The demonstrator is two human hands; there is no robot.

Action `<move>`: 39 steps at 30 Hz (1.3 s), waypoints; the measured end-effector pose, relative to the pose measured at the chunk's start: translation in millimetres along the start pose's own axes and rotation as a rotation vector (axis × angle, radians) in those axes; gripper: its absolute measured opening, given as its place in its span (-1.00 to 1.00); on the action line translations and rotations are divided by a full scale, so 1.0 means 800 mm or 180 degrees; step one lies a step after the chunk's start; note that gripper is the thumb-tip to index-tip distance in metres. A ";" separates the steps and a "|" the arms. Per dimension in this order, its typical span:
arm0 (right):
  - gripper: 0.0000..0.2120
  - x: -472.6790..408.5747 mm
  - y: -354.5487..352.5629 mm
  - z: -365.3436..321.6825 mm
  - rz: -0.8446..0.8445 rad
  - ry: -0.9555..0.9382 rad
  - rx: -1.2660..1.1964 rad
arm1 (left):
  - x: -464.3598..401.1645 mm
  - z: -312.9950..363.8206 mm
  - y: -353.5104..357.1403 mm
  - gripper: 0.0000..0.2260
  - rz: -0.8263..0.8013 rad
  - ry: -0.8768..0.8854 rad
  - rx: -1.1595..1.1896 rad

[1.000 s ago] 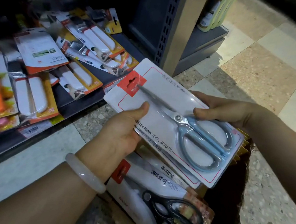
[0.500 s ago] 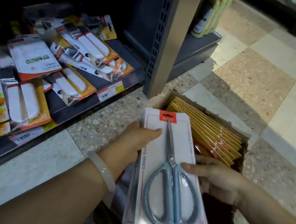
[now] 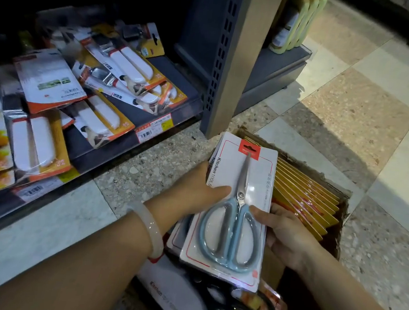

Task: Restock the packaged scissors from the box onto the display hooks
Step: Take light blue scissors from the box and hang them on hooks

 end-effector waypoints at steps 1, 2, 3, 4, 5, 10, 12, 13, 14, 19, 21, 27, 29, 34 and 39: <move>-0.56 -0.001 -0.004 0.000 0.0031 -0.0036 -0.0017 | 0.004 0.000 -0.003 -0.52 0.0074 -0.0043 0.0189; -0.53 -0.001 -0.007 -0.002 0.0049 -0.0035 -0.0043 | 0.009 0.001 -0.006 -0.53 0.0169 -0.0161 0.0464; -0.52 0.000 -0.008 -0.003 0.0063 -0.0010 -0.0070 | 0.015 -0.001 -0.010 -0.55 0.0278 -0.0319 0.0732; -0.55 0.001 -0.006 -0.003 0.0081 0.0022 -0.0110 | 0.020 -0.003 -0.013 -0.59 0.0374 -0.0427 0.0896; -0.59 0.003 -0.002 -0.002 0.0108 0.0040 -0.0136 | 0.025 -0.006 -0.017 -0.68 0.0429 -0.0432 0.0816; -0.66 0.008 0.025 0.018 0.0343 0.0267 -0.0476 | 0.036 -0.007 -0.029 -0.74 0.0189 0.0061 -0.1206; -0.62 0.010 0.027 0.015 0.0388 0.0282 -0.0367 | 0.035 0.001 -0.031 -0.70 0.0116 0.0187 -0.1741; -0.57 0.011 0.026 0.013 0.0417 0.0241 -0.0243 | 0.034 0.003 -0.032 -0.69 0.0124 0.0232 -0.1946; -0.49 0.013 0.025 0.009 0.0469 0.0196 -0.0120 | 0.034 0.003 -0.034 -0.67 0.0143 0.0231 -0.2080; -0.44 0.026 0.021 0.002 0.1173 -0.0438 0.0547 | 0.042 -0.005 -0.043 -0.70 0.0251 -0.0010 -0.1914; -0.59 0.033 0.023 -0.003 0.1543 -0.1098 0.0977 | 0.042 -0.008 -0.044 -0.76 0.0332 -0.0047 -0.1609; -0.75 0.031 0.027 -0.023 0.1191 -0.0935 0.1646 | 0.040 -0.013 -0.041 -0.75 0.0436 -0.0124 -0.1014; -0.82 0.035 0.030 -0.032 0.0936 -0.0851 0.1299 | 0.041 -0.013 -0.042 -0.70 0.0423 -0.0168 -0.0749; -0.85 0.043 0.053 -0.048 0.0574 -0.1121 0.0813 | 0.042 -0.008 -0.054 -0.78 0.0501 -0.0512 0.0451; -0.82 0.053 0.097 -0.071 0.0657 -0.1492 0.0904 | 0.043 -0.004 -0.086 -0.80 0.0619 -0.1219 0.2074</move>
Point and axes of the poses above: each hand's wrist, its own x-axis away from the middle knuckle, its own y-axis out of the palm, z = x × y, the point moved 1 cm from there along -x, towards the middle knuckle, and after that the axes turned 14 degrees about z, right-handed, at the moved point
